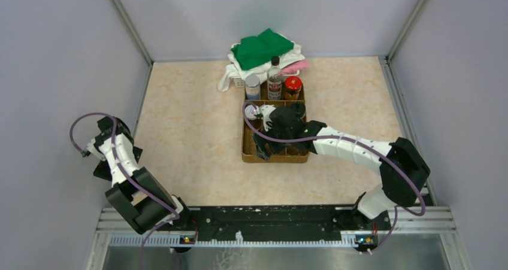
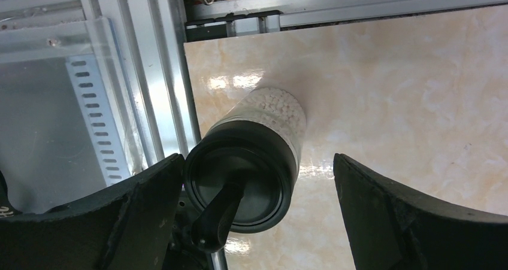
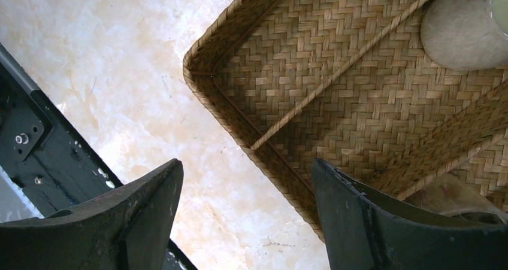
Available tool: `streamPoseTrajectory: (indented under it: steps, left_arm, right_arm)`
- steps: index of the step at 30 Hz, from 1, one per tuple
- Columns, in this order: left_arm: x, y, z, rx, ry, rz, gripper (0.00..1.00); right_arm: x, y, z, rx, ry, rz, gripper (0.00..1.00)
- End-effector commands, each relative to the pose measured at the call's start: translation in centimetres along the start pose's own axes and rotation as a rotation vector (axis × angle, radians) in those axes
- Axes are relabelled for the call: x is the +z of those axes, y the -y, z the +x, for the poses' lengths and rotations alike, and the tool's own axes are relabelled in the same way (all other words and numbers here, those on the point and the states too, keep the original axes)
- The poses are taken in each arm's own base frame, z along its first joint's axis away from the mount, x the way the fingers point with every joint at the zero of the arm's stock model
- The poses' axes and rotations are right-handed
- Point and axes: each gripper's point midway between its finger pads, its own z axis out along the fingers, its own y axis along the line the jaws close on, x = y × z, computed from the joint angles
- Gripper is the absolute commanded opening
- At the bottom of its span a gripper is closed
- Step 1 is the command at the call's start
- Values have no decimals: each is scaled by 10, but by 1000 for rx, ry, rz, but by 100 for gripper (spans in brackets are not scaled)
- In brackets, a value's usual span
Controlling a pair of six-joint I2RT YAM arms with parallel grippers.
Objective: Organize the condiment bottles
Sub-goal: Pick up the bottle from the corner of the board.
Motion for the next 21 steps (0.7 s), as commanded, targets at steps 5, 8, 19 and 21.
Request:
streamPoseTrajectory:
  steps: [5, 8, 19, 21]
  left_arm:
    - [10, 16, -4, 15, -7, 40, 99]
    - [13, 18, -5, 18, -8, 41, 99]
    - [18, 43, -3, 54, -35, 145, 69]
    - [19, 45, -3, 56, -38, 151, 66]
  right_arm:
    - [7, 4, -5, 8, 17, 10, 78]
    - [8, 6, -4, 14, 15, 17, 78]
    - [11, 13, -3, 38, 18, 28, 78]
    - [13, 14, -1, 44, 18, 27, 78]
